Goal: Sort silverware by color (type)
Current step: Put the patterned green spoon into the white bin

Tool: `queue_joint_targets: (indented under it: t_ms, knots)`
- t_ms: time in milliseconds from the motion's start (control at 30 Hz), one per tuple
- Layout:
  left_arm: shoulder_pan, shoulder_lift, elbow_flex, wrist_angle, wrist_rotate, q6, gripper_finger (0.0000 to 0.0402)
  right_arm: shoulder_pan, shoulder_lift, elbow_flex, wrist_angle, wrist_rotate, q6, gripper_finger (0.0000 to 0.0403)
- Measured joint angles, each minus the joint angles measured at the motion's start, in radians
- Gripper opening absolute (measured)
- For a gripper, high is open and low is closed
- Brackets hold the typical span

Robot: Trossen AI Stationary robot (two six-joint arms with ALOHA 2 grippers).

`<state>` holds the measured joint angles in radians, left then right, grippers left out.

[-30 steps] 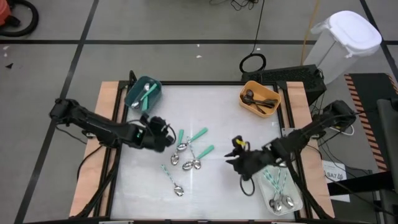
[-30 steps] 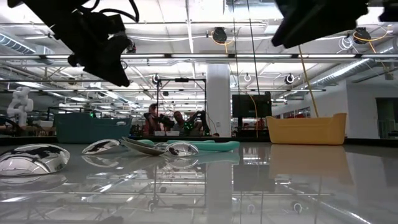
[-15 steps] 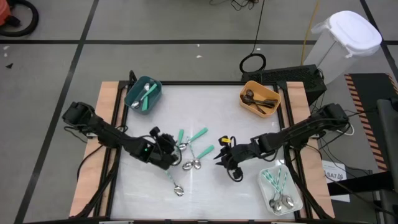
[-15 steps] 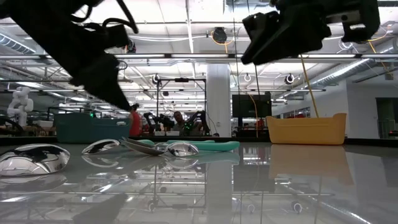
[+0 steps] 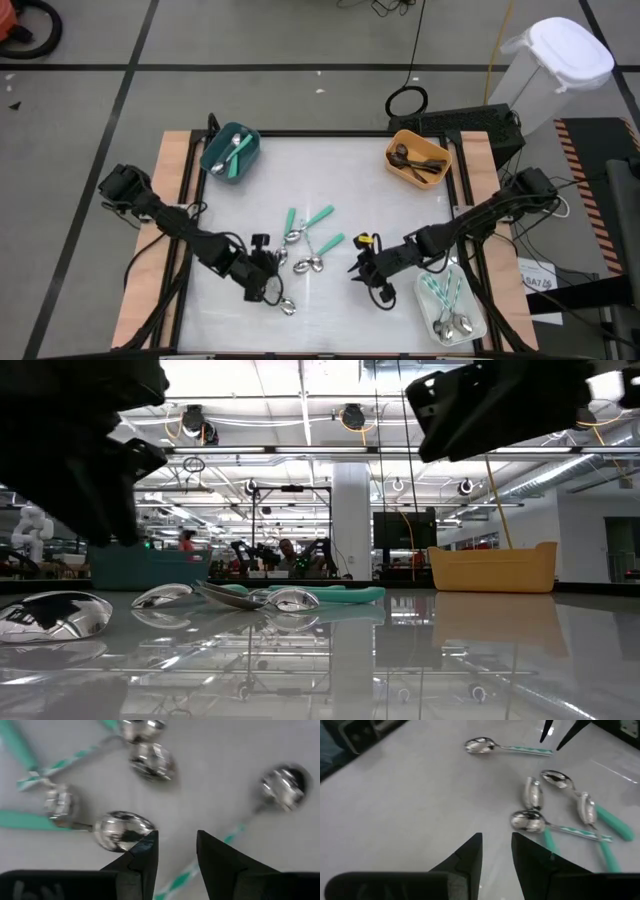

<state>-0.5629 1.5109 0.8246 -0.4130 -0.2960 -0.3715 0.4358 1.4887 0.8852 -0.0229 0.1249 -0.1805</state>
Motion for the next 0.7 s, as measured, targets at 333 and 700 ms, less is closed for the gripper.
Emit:
queue_joint_targets:
  t_ms: [333,700]
  knots:
    - [-0.022,0.083,-0.001,0.044,0.106,0.131,0.0133,0.081,0.000,0.000,-0.003,0.001,0.073,0.0098]
    - [-0.021,0.198,0.004,0.117,0.175,0.172,0.0101,0.111,0.000,0.000,0.004,0.003,0.091,0.0098]
